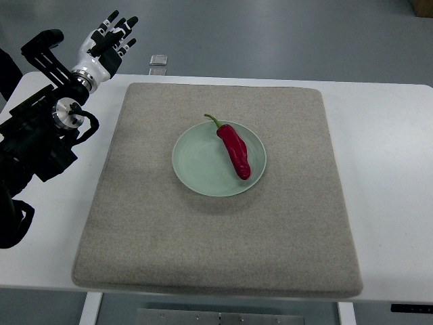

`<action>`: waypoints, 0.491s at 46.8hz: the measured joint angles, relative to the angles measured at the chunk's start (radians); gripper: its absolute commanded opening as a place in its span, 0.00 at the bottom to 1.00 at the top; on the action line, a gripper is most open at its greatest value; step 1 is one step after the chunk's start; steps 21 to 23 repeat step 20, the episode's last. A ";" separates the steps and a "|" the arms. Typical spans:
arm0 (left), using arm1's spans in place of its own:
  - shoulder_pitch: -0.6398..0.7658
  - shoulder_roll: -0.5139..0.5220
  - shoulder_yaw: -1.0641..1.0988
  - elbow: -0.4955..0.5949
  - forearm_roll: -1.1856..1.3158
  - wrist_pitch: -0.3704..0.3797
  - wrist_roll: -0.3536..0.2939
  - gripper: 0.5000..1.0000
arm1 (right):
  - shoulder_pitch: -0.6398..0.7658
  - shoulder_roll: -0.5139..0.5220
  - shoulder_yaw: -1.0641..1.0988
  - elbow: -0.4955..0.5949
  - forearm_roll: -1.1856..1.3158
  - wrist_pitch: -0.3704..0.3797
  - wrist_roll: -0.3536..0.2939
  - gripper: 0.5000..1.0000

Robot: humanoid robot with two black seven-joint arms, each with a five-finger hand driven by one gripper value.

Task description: Place red pepper on plate with left hand

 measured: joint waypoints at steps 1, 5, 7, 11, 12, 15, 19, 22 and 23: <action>0.001 -0.003 0.000 0.000 0.000 0.001 0.000 0.98 | 0.000 0.000 0.000 0.000 0.000 0.000 0.000 0.86; 0.016 -0.014 0.003 0.000 0.000 0.004 0.000 0.98 | 0.000 0.000 -0.001 0.000 0.000 0.000 0.000 0.86; 0.019 -0.017 0.004 0.000 0.000 0.006 0.000 0.98 | -0.001 0.000 -0.001 0.000 0.000 0.000 0.001 0.86; 0.021 -0.020 0.005 -0.001 0.001 0.008 0.000 0.98 | -0.001 0.000 -0.001 0.003 0.001 0.000 0.002 0.86; 0.021 -0.021 0.005 -0.001 0.001 0.009 0.000 0.98 | -0.001 0.000 -0.001 0.006 0.001 0.000 0.001 0.86; 0.024 -0.027 0.006 -0.001 0.002 0.010 0.000 0.98 | 0.000 0.000 -0.001 0.015 0.002 0.000 0.001 0.86; 0.026 -0.028 0.009 0.000 0.002 0.010 0.000 0.98 | -0.001 0.000 -0.001 0.020 0.002 0.000 0.000 0.86; 0.026 -0.028 0.009 0.000 0.002 0.010 0.000 0.98 | 0.000 0.000 -0.001 0.021 0.002 0.000 -0.001 0.86; 0.026 -0.028 0.009 0.000 0.002 0.010 0.000 0.98 | 0.000 0.000 -0.001 0.021 0.002 0.000 -0.001 0.86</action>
